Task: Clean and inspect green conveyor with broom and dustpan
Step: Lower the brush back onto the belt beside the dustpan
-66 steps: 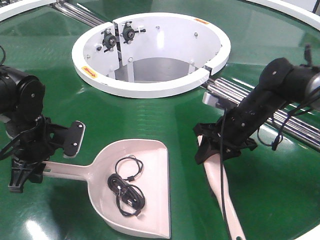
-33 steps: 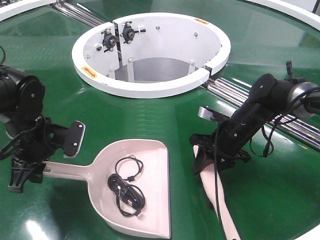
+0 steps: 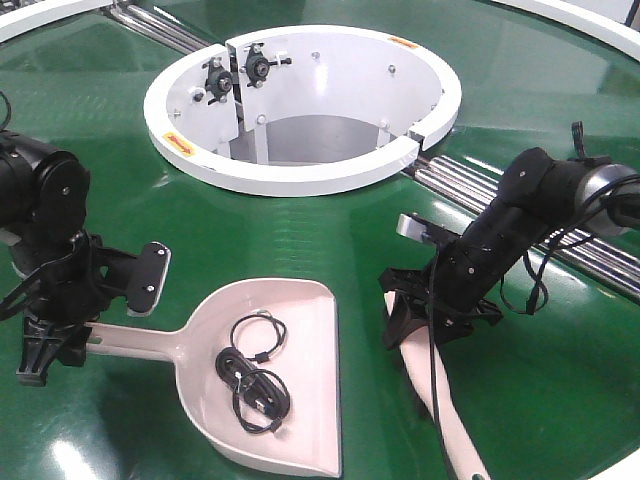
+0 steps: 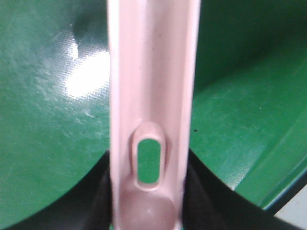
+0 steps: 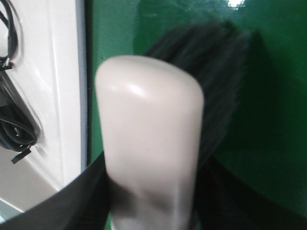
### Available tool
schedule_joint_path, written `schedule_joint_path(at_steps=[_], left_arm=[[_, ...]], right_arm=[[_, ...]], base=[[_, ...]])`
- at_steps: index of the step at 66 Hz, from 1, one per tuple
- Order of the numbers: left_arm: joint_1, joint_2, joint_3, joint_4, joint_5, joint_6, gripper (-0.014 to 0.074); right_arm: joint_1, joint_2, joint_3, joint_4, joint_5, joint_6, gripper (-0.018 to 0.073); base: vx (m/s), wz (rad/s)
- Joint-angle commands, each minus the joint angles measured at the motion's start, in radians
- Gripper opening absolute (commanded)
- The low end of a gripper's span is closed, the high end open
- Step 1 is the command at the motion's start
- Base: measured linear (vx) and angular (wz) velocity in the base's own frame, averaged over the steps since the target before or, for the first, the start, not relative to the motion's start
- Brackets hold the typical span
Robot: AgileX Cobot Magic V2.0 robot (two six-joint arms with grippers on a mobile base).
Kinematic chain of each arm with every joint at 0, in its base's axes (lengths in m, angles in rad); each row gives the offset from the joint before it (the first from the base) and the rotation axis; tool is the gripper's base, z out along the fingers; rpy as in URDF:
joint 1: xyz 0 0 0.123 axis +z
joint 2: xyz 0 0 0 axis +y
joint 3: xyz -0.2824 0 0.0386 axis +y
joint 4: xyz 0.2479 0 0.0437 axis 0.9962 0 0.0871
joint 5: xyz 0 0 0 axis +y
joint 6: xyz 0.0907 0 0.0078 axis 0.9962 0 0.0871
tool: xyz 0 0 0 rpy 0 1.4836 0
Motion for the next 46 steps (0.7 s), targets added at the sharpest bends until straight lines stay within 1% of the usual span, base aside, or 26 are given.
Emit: schedule_joint_path(at_steps=[1,8,46], left_arm=[[-0.009,-0.036,-0.023,-0.022,0.039,0.012,-0.0023],[-0.009,-0.036,-0.023,-0.022,0.039,0.012,-0.0023],[-0.009,-0.036,-0.023,-0.022,0.039,0.012,-0.0023]], right_arm=[[-0.009,-0.046,-0.024,0.022,0.076,-0.001,0.0426],[-0.009,-0.047,-0.025,0.021,0.076,-0.001,0.046],[-0.009,-0.059,-0.026,0.035,0.076,-0.002,0.0461]], base=[[0.0,0.0],[0.0,0.0],[0.0,0.0]])
